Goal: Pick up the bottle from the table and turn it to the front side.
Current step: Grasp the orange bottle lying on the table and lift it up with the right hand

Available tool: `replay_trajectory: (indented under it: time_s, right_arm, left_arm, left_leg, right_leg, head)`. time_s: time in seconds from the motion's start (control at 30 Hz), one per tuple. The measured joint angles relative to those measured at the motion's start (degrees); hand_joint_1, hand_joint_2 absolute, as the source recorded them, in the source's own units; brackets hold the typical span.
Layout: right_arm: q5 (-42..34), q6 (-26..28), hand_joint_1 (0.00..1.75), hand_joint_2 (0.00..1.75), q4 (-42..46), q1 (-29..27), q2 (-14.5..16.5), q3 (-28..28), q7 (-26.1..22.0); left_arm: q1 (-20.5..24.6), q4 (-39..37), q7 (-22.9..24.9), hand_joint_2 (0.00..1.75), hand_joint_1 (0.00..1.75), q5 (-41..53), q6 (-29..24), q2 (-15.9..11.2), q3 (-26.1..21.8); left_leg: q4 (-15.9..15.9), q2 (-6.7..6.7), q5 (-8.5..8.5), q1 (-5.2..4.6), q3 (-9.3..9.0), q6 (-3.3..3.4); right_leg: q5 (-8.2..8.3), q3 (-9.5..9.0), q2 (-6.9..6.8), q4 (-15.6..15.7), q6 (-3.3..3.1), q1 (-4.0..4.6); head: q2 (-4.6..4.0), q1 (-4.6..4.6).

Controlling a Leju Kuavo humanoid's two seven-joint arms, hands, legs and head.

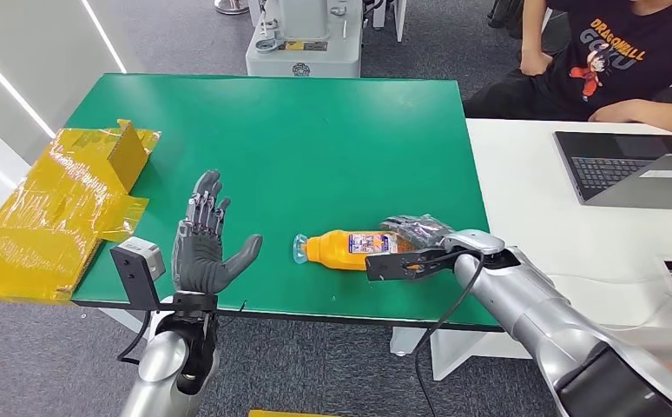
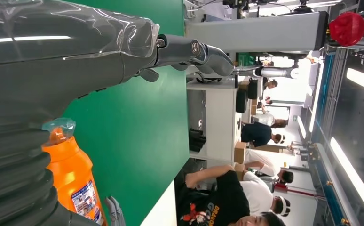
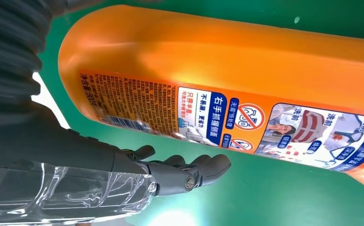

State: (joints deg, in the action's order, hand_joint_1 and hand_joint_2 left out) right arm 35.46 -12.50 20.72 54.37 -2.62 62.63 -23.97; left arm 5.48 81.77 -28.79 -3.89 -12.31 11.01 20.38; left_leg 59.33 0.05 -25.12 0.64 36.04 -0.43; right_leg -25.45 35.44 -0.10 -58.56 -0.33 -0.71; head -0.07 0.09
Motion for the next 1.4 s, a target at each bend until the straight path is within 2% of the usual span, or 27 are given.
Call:
replay_trajectory:
  time_s: [0.1, 0.43, 0.67, 0.87, 1.17, 1.4]
  right_arm:
    - [-0.34, 0.12, 1.69, 1.75, -0.02, -0.44, -0.01, -0.11, -0.57]
    - [-1.26, 1.87, 1.66, 1.75, -0.04, -1.48, -0.40, -1.77, -1.19]
    - [-1.35, 0.92, 1.74, 1.75, 0.02, -1.39, -0.38, -2.40, -1.44]
    - [-1.42, 1.78, 1.75, 1.75, 0.02, -1.39, -0.33, -2.48, -1.65]
    - [-2.13, 13.41, 1.75, 1.75, 1.33, -2.03, 0.43, -5.81, -2.84]
    - [-5.96, 23.58, 1.75, 1.75, 6.00, -4.04, 1.47, -12.99, -6.52]
  left_arm:
    - [0.01, 0.00, -0.04, 1.75, 0.00, -0.06, -0.04, 0.01, 0.02]
    - [0.04, 0.00, -0.04, 1.75, 0.00, -0.20, 0.27, 0.01, 0.02]
    - [0.03, 0.00, -0.04, 1.75, 0.00, -0.34, -0.45, 0.01, 0.00]
    - [0.00, 0.00, -0.05, 1.75, 0.00, -0.56, -0.81, 0.01, -0.01]
    - [-0.13, 0.01, -0.16, 1.75, 0.00, -0.66, -1.66, 0.02, -0.01]
    - [-0.32, 0.02, -0.57, 1.75, 0.00, -0.63, -1.95, 0.15, -0.01]
  left_leg:
    - [0.00, 0.00, 0.00, 0.00, -0.01, 0.00]
    - [0.01, 0.00, 0.00, 0.00, -0.01, 0.00]
    - [0.00, -0.01, 0.00, 0.00, 0.00, 0.00]
    - [0.00, -0.01, 0.00, 0.00, 0.01, 0.00]
    - [0.00, -0.01, 0.00, 0.00, 0.03, 0.00]
    - [-0.01, -0.01, 0.00, 0.00, 0.03, 0.00]
  right_leg:
    - [0.00, 0.00, 0.00, 0.00, 0.00, 0.00]
    - [0.00, 0.00, 0.01, 0.01, 0.00, 0.00]
    - [0.00, -0.01, 0.00, 0.00, 0.00, 0.00]
    - [0.00, -0.01, -0.01, -0.01, 0.00, 0.00]
    - [0.00, 0.00, -0.01, -0.01, 0.00, 0.00]
    - [-0.01, 0.01, -0.01, -0.01, 0.00, 0.00]
  head:
    - [0.00, 0.00]
    - [0.00, 0.00]
    - [0.00, 0.00]
    - [0.00, 0.00]
    - [0.00, 0.00]
    - [0.00, 0.01]
